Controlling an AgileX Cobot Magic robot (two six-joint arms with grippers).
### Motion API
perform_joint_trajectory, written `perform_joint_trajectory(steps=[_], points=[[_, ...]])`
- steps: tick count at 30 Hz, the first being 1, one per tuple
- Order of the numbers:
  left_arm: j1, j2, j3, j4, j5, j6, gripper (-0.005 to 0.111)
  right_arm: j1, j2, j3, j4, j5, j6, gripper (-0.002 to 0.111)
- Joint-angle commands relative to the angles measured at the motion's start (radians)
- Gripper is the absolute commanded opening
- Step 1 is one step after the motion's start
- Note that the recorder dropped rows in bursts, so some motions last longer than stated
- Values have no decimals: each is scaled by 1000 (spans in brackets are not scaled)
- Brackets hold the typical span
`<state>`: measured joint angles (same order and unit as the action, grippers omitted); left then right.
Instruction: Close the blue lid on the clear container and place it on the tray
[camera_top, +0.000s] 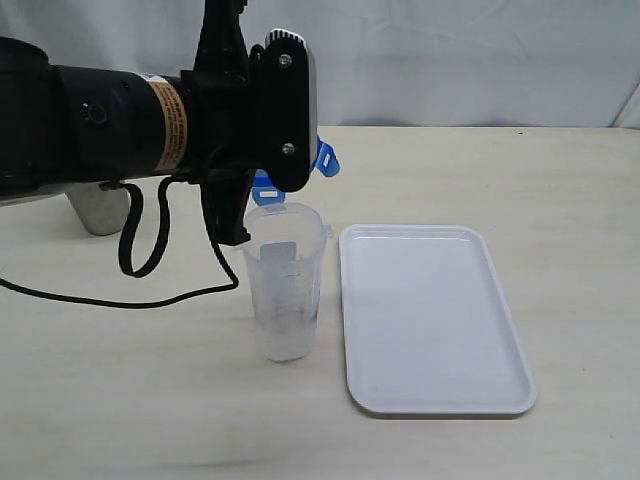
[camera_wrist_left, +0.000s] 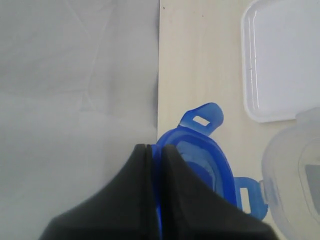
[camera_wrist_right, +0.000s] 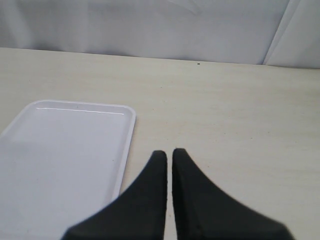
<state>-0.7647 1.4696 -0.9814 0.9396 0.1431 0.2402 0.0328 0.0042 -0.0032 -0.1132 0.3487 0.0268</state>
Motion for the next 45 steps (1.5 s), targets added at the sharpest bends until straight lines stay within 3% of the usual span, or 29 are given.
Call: perform_joint_trajectory(steps=[1, 21, 45], points=[[-4, -3, -9, -9, -19, -49, 0, -7, -4, 3, 1, -3, -5, 5], [-4, -3, -7, -54, 42, -117, 0, -7, -4, 3, 1, -3, -5, 5], [-4, -3, -7, -59, 3, -114, 0, -7, -4, 3, 1, -3, -5, 5]])
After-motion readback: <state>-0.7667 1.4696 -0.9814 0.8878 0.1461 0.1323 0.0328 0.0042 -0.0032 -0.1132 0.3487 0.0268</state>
